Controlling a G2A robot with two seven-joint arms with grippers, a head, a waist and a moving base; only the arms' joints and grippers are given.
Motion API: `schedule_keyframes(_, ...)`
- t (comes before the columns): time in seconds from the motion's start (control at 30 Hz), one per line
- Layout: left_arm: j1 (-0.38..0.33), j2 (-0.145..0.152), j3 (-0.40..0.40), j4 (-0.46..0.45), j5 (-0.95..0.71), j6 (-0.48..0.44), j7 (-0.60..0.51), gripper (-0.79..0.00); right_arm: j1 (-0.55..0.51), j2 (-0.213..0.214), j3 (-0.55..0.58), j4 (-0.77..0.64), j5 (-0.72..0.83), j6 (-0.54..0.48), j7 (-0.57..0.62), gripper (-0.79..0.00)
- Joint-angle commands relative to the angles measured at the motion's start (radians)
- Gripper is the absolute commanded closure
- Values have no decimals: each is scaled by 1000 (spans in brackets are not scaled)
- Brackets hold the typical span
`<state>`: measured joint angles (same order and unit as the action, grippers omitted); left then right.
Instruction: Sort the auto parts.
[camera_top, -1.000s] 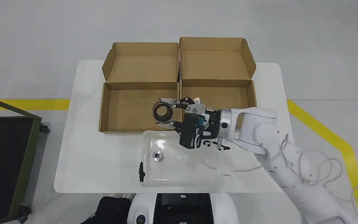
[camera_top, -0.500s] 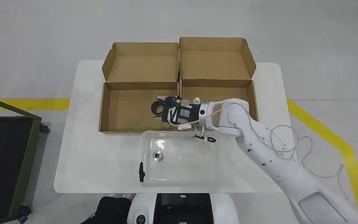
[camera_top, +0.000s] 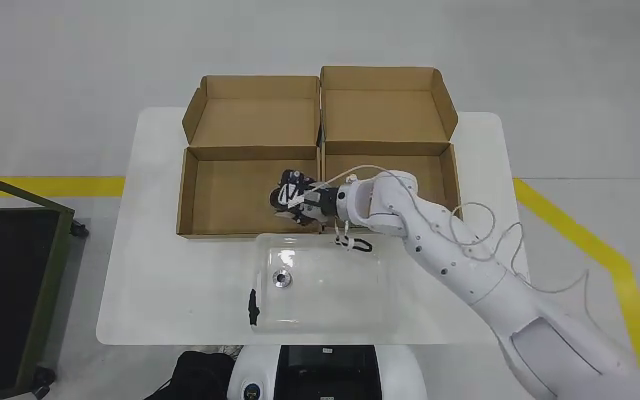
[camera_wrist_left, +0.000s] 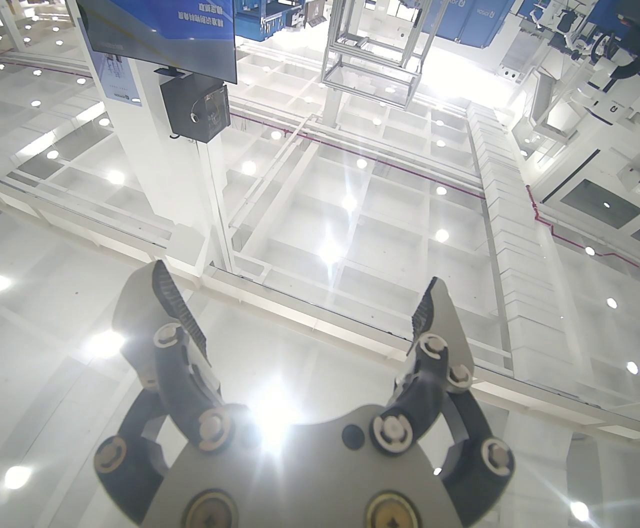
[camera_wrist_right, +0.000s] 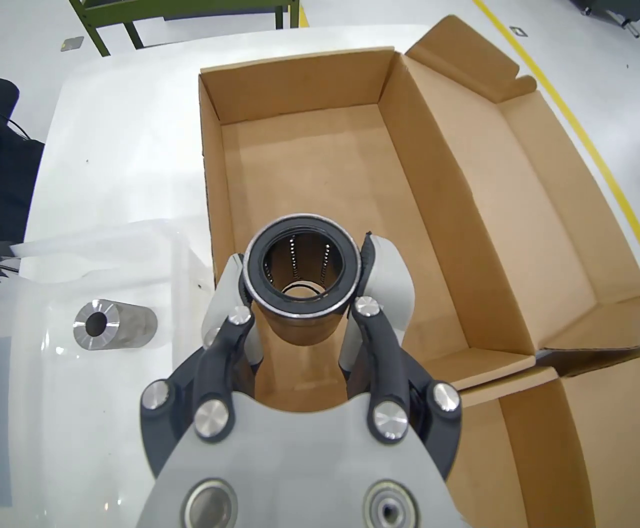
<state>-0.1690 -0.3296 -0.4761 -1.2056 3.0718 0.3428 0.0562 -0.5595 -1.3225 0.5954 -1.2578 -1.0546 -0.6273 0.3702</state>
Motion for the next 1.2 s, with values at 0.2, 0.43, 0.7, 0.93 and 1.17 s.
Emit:
schedule_keyframes(0.2,0,0,0,0,0,0,0,-785,34,-35,-27,84,24,0,35,-111)
schedule_keyframes(0.43,0,0,0,0,0,0,0,-785,48,-57,-41,131,22,-13,52,-212)
schedule_keyframes(0.7,0,0,0,0,0,0,0,-785,51,-73,-40,164,18,-23,61,-385)
schedule_keyframes(0.93,0,0,0,0,0,0,0,-785,46,-74,-16,162,8,-24,56,-674)
schedule_keyframes(1.17,0,0,0,0,0,0,0,-785,15,-50,46,40,-39,-29,39,-711)
